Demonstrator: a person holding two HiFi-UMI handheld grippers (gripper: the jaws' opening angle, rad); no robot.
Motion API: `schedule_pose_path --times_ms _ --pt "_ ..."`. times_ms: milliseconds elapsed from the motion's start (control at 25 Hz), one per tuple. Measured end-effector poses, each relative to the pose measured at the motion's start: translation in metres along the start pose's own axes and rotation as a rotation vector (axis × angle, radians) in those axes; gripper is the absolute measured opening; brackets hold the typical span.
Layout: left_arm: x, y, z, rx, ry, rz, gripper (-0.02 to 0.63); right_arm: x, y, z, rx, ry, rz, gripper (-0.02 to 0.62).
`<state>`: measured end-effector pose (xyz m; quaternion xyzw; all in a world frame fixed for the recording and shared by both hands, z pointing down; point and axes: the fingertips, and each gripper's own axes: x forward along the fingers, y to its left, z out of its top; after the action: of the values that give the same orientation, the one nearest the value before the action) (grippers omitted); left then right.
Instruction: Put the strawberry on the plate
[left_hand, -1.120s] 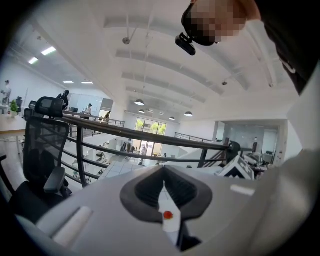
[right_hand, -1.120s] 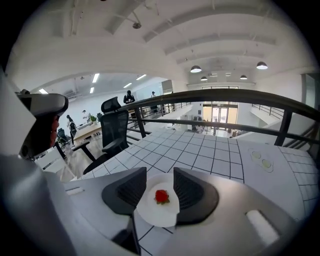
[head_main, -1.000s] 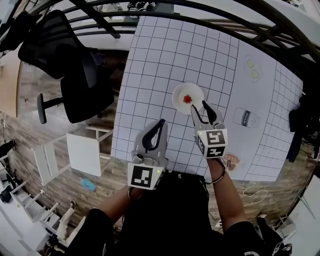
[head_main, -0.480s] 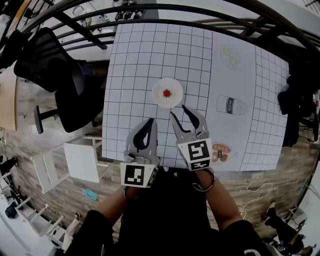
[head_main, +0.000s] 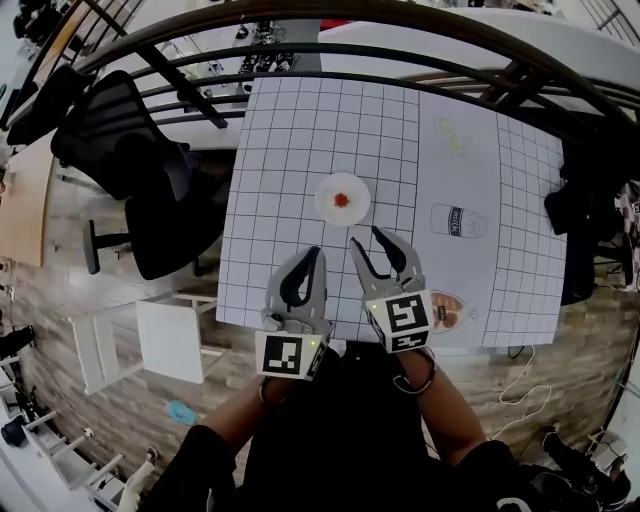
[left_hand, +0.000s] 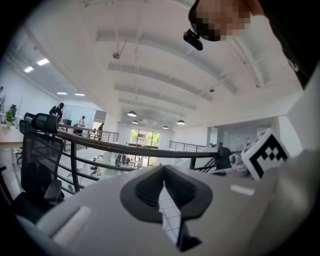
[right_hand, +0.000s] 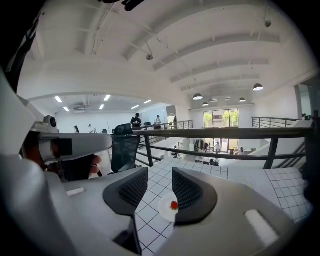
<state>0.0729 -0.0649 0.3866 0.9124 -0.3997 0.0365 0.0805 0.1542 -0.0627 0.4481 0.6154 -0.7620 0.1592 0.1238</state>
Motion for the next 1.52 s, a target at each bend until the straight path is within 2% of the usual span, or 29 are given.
schedule_pose_path --times_ms 160,320,560,760,880,1120,1360,1520 --pt "-0.031 0.012 0.016 0.018 -0.003 -0.015 0.011 -0.017 0.03 0.015 0.039 -0.037 -0.024 0.146" --pt "-0.064 0.022 0.024 0.031 -0.031 -0.045 0.011 -0.035 0.071 0.028 -0.01 -0.064 -0.052 0.133" --pt "-0.11 0.039 0.023 -0.013 -0.048 -0.061 0.011 -0.062 0.126 0.049 -0.043 -0.128 -0.088 0.1" --pt "-0.142 0.044 0.021 -0.098 -0.043 -0.091 0.011 -0.081 0.158 0.056 -0.047 -0.153 -0.107 0.064" --pt "-0.156 0.046 0.021 -0.093 -0.057 -0.115 0.011 -0.09 0.17 0.05 -0.025 -0.149 -0.132 -0.002" --pt "-0.167 0.047 0.036 -0.063 -0.094 -0.1 0.011 -0.112 0.177 0.054 -0.054 -0.166 -0.194 -0.002" --pt "-0.173 0.029 0.06 -0.055 -0.132 -0.085 0.011 -0.131 0.177 0.071 -0.084 -0.201 -0.184 -0.002" --pt "-0.173 0.016 0.064 -0.031 -0.141 -0.104 0.011 -0.137 0.177 0.073 -0.101 -0.212 -0.185 -0.003"
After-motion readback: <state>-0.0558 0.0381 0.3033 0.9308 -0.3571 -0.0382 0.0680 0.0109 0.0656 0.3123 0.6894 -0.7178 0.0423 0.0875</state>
